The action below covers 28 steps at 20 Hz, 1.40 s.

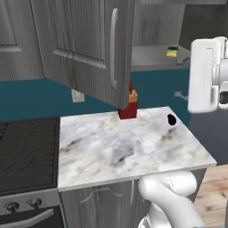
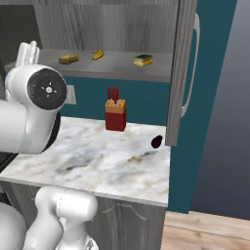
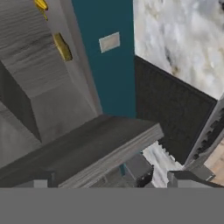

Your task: Pick the sponge and sponge from the cabinet and place them on the counter.

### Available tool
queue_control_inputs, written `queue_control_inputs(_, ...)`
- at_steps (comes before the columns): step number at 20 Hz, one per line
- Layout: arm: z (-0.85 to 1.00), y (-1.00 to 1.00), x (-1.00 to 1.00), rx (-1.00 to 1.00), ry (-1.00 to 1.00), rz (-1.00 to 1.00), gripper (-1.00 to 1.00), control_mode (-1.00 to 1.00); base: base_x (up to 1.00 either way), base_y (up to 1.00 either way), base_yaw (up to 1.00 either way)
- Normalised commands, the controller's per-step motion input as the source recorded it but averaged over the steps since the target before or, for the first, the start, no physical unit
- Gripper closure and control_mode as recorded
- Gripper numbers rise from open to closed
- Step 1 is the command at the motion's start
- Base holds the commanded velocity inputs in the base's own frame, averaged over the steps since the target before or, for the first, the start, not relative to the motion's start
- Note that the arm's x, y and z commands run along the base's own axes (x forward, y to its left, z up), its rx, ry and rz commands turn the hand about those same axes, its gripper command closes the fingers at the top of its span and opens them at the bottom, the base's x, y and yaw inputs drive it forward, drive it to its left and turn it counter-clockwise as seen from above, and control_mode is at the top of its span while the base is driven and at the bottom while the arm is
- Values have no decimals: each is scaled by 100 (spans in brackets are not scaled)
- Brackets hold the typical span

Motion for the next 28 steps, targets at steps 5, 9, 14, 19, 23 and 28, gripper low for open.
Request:
queue_control_inputs(5,9,7,34,11,7,10,-100,-100,0,0,0)
queue_control_inputs(9,18,10,10,4,6,14,-100,-100,0,0,0)
queue_control_inputs(14,8,16,6,0,1,12,-100,-100,0,0,0)
queue_control_inputs(19,0,12,16,4,3,12,-100,-100,0,0,0)
queue_control_inputs(23,0,21,9,5,1,12,-100,-100,0,0,0)
queue_control_inputs(28,0,33,11,1,1,9,-100,-100,0,0,0)
